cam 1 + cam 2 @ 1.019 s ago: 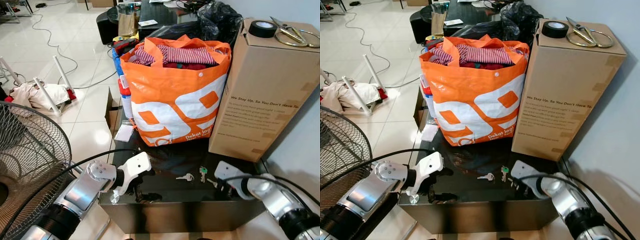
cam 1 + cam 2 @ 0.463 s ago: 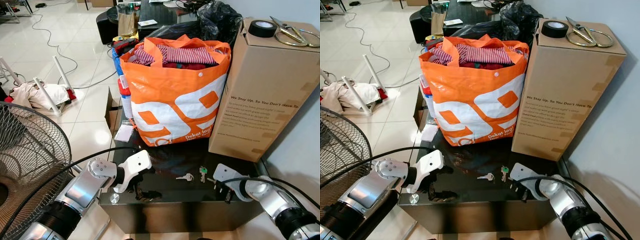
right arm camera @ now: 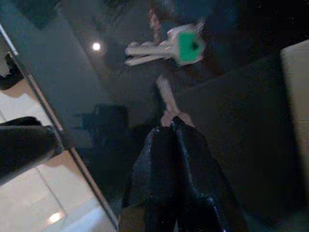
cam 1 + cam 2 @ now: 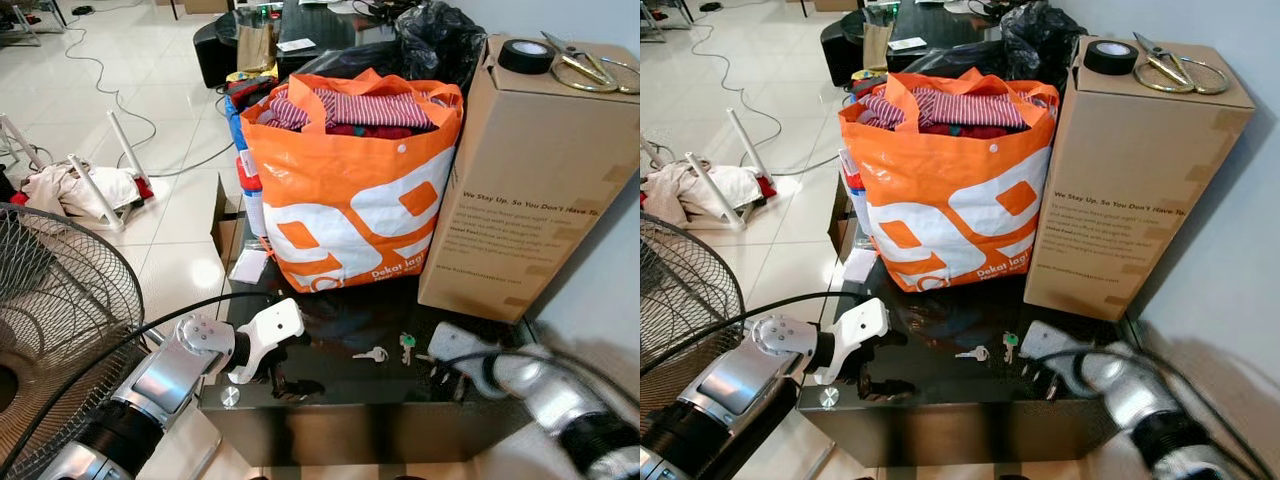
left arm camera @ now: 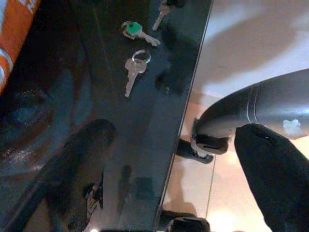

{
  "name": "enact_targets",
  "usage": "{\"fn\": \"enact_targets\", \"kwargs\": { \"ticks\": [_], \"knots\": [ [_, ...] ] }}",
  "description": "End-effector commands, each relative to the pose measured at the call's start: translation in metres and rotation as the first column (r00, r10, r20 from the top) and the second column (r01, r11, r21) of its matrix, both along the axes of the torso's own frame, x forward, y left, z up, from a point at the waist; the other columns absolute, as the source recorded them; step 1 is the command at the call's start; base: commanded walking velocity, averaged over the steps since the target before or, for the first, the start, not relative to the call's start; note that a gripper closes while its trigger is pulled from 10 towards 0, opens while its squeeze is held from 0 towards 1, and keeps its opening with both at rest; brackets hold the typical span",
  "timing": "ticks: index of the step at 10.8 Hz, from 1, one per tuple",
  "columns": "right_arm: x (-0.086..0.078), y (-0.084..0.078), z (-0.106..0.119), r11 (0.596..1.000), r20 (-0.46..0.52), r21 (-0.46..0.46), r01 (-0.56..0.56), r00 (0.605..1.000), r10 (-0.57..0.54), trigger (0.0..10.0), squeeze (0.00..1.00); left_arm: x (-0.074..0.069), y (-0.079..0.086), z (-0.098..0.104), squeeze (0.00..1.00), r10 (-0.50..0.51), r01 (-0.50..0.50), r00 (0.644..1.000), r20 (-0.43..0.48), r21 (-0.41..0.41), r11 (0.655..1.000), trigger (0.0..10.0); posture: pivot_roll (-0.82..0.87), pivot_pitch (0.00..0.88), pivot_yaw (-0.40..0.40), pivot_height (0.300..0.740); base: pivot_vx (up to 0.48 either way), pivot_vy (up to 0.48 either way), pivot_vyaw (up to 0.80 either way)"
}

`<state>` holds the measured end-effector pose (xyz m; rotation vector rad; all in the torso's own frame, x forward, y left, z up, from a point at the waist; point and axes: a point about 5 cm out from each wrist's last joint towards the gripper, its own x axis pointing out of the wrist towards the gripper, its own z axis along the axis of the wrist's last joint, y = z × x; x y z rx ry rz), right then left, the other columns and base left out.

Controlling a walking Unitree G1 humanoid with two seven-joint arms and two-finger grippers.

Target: Hang keys on a hook

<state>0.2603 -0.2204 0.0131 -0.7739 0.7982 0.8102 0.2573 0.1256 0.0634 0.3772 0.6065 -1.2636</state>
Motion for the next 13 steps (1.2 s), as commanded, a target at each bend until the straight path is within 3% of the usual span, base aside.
{"fn": "enact_targets", "kwargs": {
  "ticks": [1, 2, 3, 4, 5, 6, 7, 8, 9, 10, 12, 13],
  "knots": [
    [-0.002, -0.001, 0.005, 1.0, 0.005, 0.027, 0.0, 1.0, 0.0, 0.0, 0.0, 0.007, 0.001, 0.009, 0.0, 0.022, -0.022, 0.998, 0.059, -0.012, 1.0, 10.0, -0.22, 0.0, 0.074, 0.74, 0.0, 0.0, 0.0],
    [-0.005, -0.004, 0.013, 0.998, 0.028, 0.061, 0.015, 0.999, -0.016, 0.0, 0.0, 0.011, 0.001, 0.014, 0.0, 0.057, -0.053, 0.993, 0.1, -0.038, 0.998, 10.0, -0.21, 0.0, 0.078, 0.74, 0.0, 0.0, 0.0],
    [-0.008, -0.004, 0.027, 0.985, 0.077, 0.159, 0.063, 0.994, -0.076, 0.0, 0.0, 0.022, 0.002, 0.025, 0.0, 0.178, -0.154, 0.963, 0.205, -0.128, 0.98, 10.0, -0.21, 0.0, 0.088, 0.74, 0.0, 0.0, 0.0],
    [-0.009, -0.001, 0.05, 0.939, 0.167, 0.309, 0.152, 0.963, -0.211, 0.0, 0.0, 0.04, 0.004, 0.042, 0.0, 0.405, -0.33, 0.865, 0.296, -0.272, 0.904, 10.0, -0.22, 0.0, 0.101, 0.74, 0.0, 0.0, 0.0],
    [-0.008, 0.002, 0.059, 0.906, 0.209, 0.374, 0.2, 0.933, -0.293, 0.0, 0.0, 0.045, 0.006, 0.048, 0.0, 0.47, -0.382, 0.83, 0.301, -0.309, 0.871, 10.0, -0.23, 0.0, 0.109, 0.74, 0.0, 0.0, 0.0],
    [-0.013, 0.017, 0.073, 0.791, 0.232, 0.536, 0.297, 0.849, -0.475, 0.0, 0.0, 0.05, 0.01, 0.055, 0.0, 0.553, -0.45, 0.749, 0.364, -0.333, 0.829, 10.0, -0.23, 0.0, 0.13, 0.74, 0.0, 0.0, 0.0],
    [-0.017, 0.026, 0.08, 0.7, 0.217, 0.621, 0.352, 0.781, -0.585, 0.0, 0.0, 0.05, 0.011, 0.056, 0.0, 0.578, -0.475, 0.711, 0.4, -0.333, 0.815, 10.0, -0.22, 0.0, 0.134, 0.74, 0.0, 0.0, 0.0],
    [-0.019, 0.034, 0.086, 0.578, 0.2, 0.71, 0.402, 0.673, -0.713, 0.0, 0.0, 0.047, 0.012, 0.056, 0.0, 0.617, -0.506, 0.674, 0.405, -0.356, 0.786, 10.0, -0.21, 0.0, 0.142, 0.74, 0.0, 0.0, 0.0],
    [-0.017, 0.039, 0.09, 0.531, 0.206, 0.738, 0.418, 0.609, -0.766, 4.7, 0.0, 0.045, 0.013, 0.055, 0.0, 0.66, -0.544, 0.643, 0.388, -0.376, 0.75, 10.0, -0.21, 0.0, 0.142, 0.74, 0.0, 0.0, 0.0],
    [-0.013, 0.04, 0.096, 0.562, 0.27, 0.714, 0.418, 0.577, -0.771, 10.0, 0.0, 0.042, 0.015, 0.05, 0.0, 0.674, -0.568, 0.623, 0.397, -0.362, 0.739, 10.0, -0.21, 0.0, 0.135, 0.74, 0.0, 0.0, 0.0],
    [-0.011, 0.035, 0.108, 0.594, 0.372, 0.702, 0.392, 0.509, -0.776, 10.0, 0.0, 0.039, 0.017, 0.048, 0.0, 0.703, -0.598, 0.596, 0.388, -0.371, 0.711, 10.0, -0.21, 0.0, 0.125, 0.74, 0.0, 0.0, 0.0],
    [-0.012, 0.033, 0.117, 0.592, 0.423, 0.717, 0.369, 0.446, -0.789, 10.0, 0.0, 0.037, 0.02, 0.047, 0.0, 0.719, -0.614, 0.578, 0.386, -0.374, 0.695, 10.0, -0.19, 0.0, 0.104, 0.74, 0.0, 0.0, 0.0]
  ]
}}
